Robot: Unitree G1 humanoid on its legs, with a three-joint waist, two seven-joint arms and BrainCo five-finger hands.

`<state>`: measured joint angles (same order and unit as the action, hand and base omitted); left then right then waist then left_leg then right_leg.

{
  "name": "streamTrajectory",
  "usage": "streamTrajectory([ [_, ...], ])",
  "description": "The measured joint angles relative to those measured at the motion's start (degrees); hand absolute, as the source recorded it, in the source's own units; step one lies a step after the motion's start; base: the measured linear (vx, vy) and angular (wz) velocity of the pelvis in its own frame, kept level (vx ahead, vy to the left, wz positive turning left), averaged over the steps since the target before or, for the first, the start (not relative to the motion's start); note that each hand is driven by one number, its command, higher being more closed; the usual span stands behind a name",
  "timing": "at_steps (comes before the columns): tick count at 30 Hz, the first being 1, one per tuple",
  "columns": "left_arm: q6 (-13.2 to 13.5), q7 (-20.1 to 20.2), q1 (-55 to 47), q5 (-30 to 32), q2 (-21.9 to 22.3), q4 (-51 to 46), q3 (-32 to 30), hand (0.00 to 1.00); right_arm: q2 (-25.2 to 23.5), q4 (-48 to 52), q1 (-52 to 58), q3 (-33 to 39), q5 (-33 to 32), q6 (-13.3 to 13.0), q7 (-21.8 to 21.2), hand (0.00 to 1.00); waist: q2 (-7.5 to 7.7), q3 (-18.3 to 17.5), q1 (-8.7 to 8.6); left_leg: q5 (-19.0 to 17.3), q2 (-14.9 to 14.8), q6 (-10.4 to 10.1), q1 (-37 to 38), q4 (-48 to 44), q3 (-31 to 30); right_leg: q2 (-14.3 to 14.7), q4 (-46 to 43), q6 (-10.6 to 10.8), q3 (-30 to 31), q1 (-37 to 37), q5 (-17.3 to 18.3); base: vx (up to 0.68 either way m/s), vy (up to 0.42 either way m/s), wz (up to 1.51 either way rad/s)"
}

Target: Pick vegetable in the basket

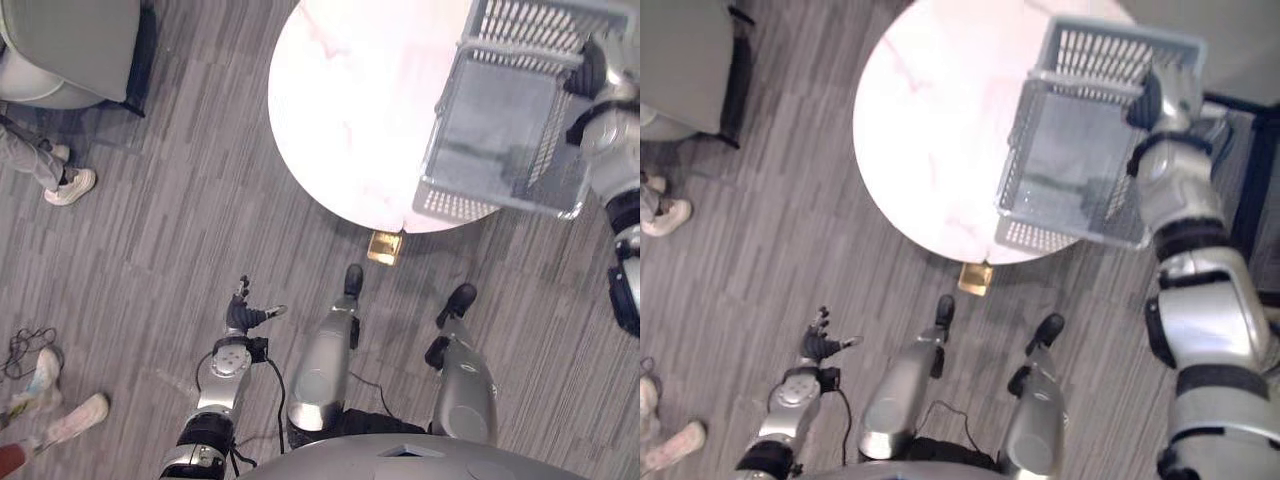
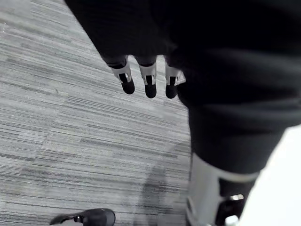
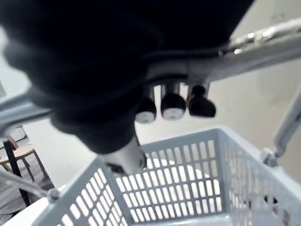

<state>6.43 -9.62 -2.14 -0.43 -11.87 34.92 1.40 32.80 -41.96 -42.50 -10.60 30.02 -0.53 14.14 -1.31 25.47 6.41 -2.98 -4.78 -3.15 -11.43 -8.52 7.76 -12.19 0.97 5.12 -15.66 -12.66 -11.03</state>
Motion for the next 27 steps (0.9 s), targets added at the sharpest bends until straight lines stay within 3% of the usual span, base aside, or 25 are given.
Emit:
streamTrajectory([
  [3,-0.1,1.2,1.3,2.2,0.0,0.2,0.8,0.0,-7.5,6.5,15.6,6.3,-4.4,0.1,-0.8,1.0,4.18,-2.4,-3.26,-3.3,-1.9,-0.2,2.8,-2.6,6.0,1.8,0.0,-0.7,4.5,-0.1,0.2,0.06,-0.019,-1.11],
  [5,-0.4,2.2,1.3,2.4,0.0,0.1,0.5,0.0,-12.4,8.1,24.4,8.7,-5.9,0.3,-0.9,1.0,5.42,-3.6,-4.32,-4.2,-3.7,-0.4,6.0,-2.6,11.0,2.1,-1.3,-4.7,0.8,-0.2,4.4,0.1,-0.045,-1.65],
  [6,-0.9,2.4,0.6,2.4,0.4,0.1,0.3,0.0,-15.8,8.1,29.0,10.6,-6.9,0.8,-0.9,1.0,5.14,-4.7,-4.77,-4.4,-6.8,-0.7,9.4,-1.4,17.1,0.5,-6.8,-9.6,-9.6,-1.5,9.4,0.13,-0.03,-1.84],
  [7,-1.0,2.5,0.2,2.4,0.5,0.0,0.1,0.0,-16.9,8.1,30.3,11.0,-7.3,0.9,-0.7,1.0,5.31,-5.0,-5.35,-5.0,-7.6,-1.2,10.7,-1.8,19.4,-1.3,-11.5,-10.9,-14.4,-2.2,10.4,0.2,-0.022,-2.36],
  [8,-1.1,3.0,-1.3,2.4,0.2,-0.2,-0.8,0.0,-18.8,8.1,32.8,11.8,-8.4,1.0,-0.5,1.0,6.65,-6.5,-5.67,-7.2,-8.0,-2.5,13.2,-3.8,24.1,-5.3,-19.4,-13.8,-24.0,-2.1,12.9,0.16,-0.028,-1.78],
  [9,-1.2,3.1,-1.7,2.4,0.1,-0.1,-1.6,0.0,-19.4,8.1,33.5,12.3,-8.6,1.0,-0.4,1.0,6.66,-6.9,-5.61,-8.5,-8.7,-3.1,14.5,-5.3,26.7,-5.2,-20.7,-13.5,-26.2,-2.2,13.5,0.19,-0.069,-2.36],
  [10,-1.4,3.1,-2.4,2.3,0.9,0.1,-3.3,0.0,-19.8,7.9,34.4,12.2,-8.6,1.1,-0.2,1.0,5.84,-7.9,-5.31,-8.9,-10.7,-3.6,17.0,-6.4,31.8,-3.1,-20.7,-17.2,-30.1,-2.2,13.7,0.17,-0.134,-2.12],
  [11,-1.3,3.0,-3.3,2.2,1.7,0.2,-3.9,0.0,-20.0,7.7,35.6,12.4,-8.5,1.6,-0.2,1.0,5.46,-9.5,-5.3,-8.9,-11.5,-3.7,18.4,-6.3,35.3,-2.2,-19.8,-19.3,-33.4,-2.1,17.2,0.2,-0.166,-2.18],
  [12,-1.3,3.0,-3.5,2.2,2.3,1.5,-4.1,0.0,-20.3,7.6,38.0,14.4,-8.7,1.8,0.0,1.0,3.78,-10.9,-6.01,-8.9,-12.1,-3.7,19.9,-5.3,38.4,-2.9,-22.5,-13.0,-37.4,-0.8,21.5,0.14,-0.109,-1.54],
  [13,-1.3,3.0,-3.6,2.2,2.7,2.2,-4.1,0.0,-20.6,7.7,39.3,15.4,-9.0,1.8,0.2,1.0,3.46,-11.3,-6.17,-9.1,-12.5,-4.0,21.1,-5.2,39.8,-3.4,-24.7,-12.6,-37.3,-1.0,21.7,0.18,-0.161,-1.54],
  [14,-1.6,3.0,-3.4,2.2,2.6,4.3,-4.4,0.0,-21.3,8.2,41.1,17.1,-9.4,1.8,0.2,1.0,3.04,-11.3,-6.8,-9.7,-12.8,-5.0,23.7,-6.5,42.2,-2.7,-27.3,-13.5,-34.7,-1.5,23.0,0.23,-0.214,-1.49],
  [16,-2.4,3.0,-3.5,2.3,3.1,7.7,-4.2,0.0,-22.0,9.7,44.2,17.2,-11.0,1.7,0.5,1.0,1.95,-12.0,-8.06,-7.7,-16.1,-4.5,24.6,-14.1,43.7,0.5,-26.8,-13.4,-29.6,-1.7,24.2,0.26,-0.207,-1.45],
  [17,-2.4,3.1,-3.9,2.5,3.9,8.6,-4.2,0.0,-22.6,11.0,45.9,17.8,-11.4,1.3,1.5,1.0,1.94,-12.2,-8.57,-5.4,-19.0,-4.2,23.7,-22.8,42.9,2.6,-25.5,-13.5,-25.5,-1.6,24.3,0.29,-0.138,-1.87],
  [18,-2.3,3.1,-4.2,3.8,4.8,10.4,-4.0,0.0,-23.2,11.4,46.4,18.6,-11.5,0.9,2.6,1.0,1.25,-12.4,-8.66,-7.7,-21.0,-3.6,21.2,-33.0,38.9,5.3,-23.8,-13.6,-20.9,-0.9,24.2,0.28,-0.113,-1.94],
  [19,-2.3,3.1,-4.2,4.1,4.9,11.3,-3.6,0.0,-23.2,11.3,46.7,18.8,-11.6,0.9,2.9,1.0,1.13,-12.3,-8.69,-8.8,-21.2,-2.9,19.9,-36.4,36.5,6.3,-23.1,-13.5,-18.8,-0.3,24.3,0.31,-0.106,-2.02],
  [22,-2.3,2.9,-6.2,4.0,4.9,12.1,-3.2,0.0,-22.5,9.0,47.7,18.7,-11.7,0.8,2.9,1.0,0.86,-12.3,-7.76,-12.7,-14.3,-2.9,11.5,-41.6,17.6,10.9,-19.3,-14.1,-8.7,4.0,24.4,0.21,-0.018,-1.89],
  [24,-2.3,2.0,-6.0,4.0,4.7,12.1,-3.3,0.0,-22.6,5.1,48.5,20.9,-12.2,0.9,3.5,1.0,0.0,-11.9,-6.72,-13.5,-10.1,-2.6,5.1,-37.3,10.8,12.7,-16.7,-12.7,-3.1,7.4,23.6,0.33,0.08,-1.82],
  [27,-1.9,1.7,-5.7,3.4,5.4,11.8,-3.2,0.0,-22.3,1.2,49.3,24.3,-14.0,1.9,4.2,1.0,-0.88,-11.6,-6.71,-12.7,-6.8,-3.2,-0.2,-25.0,10.4,13.2,-13.2,-11.2,1.3,10.2,23.0,0.23,0.106,-0.98],
])
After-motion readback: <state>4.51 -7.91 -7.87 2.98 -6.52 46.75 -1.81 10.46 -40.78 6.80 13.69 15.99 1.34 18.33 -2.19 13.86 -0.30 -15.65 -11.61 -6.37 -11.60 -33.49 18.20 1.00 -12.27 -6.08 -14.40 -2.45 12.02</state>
